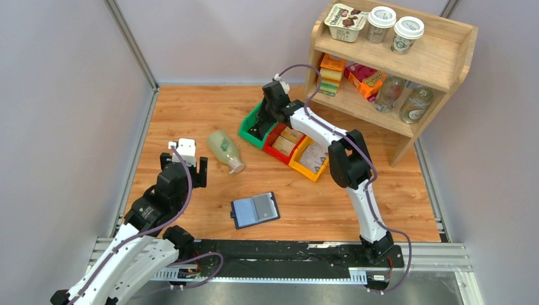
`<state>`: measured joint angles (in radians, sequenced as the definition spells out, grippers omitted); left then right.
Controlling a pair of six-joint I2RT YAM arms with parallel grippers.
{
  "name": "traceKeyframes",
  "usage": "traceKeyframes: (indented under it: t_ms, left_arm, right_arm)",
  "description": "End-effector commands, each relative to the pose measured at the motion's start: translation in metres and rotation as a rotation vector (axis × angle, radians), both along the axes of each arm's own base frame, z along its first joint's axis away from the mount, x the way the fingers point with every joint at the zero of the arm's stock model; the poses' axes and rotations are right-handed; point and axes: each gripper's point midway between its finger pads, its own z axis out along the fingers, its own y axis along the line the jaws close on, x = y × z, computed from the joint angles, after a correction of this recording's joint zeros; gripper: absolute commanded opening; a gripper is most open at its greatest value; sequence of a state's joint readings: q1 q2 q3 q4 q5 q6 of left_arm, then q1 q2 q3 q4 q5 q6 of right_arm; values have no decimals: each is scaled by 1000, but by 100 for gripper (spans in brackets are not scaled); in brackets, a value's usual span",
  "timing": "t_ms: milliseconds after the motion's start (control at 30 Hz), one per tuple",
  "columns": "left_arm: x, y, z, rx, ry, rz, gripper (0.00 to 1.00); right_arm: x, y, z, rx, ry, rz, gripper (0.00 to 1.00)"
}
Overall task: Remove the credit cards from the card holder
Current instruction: Place the credit card in the storage box.
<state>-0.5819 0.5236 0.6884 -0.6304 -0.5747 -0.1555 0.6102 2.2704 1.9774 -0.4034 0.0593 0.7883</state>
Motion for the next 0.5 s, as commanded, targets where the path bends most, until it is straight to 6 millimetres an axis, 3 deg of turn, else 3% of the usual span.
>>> traceKeyframes:
  t_ms: [0,167,300,467]
  left_arm:
    - [6,-3,5,-17,-19,-3,84]
    - [5,-10,5,-45,-8,-27,89]
    - [4,-22,6,-102,5,-68,98]
    - [4,-30,10,-164,45,-57,99]
  right_arm:
    - [21,7,-9,62,19,-50,18]
    - [14,-14,6,10,-9,-91,42]
    - [-3,-34,43,-44,-80,-66,57]
    - [-38,-50,90,-60,-168,41,75]
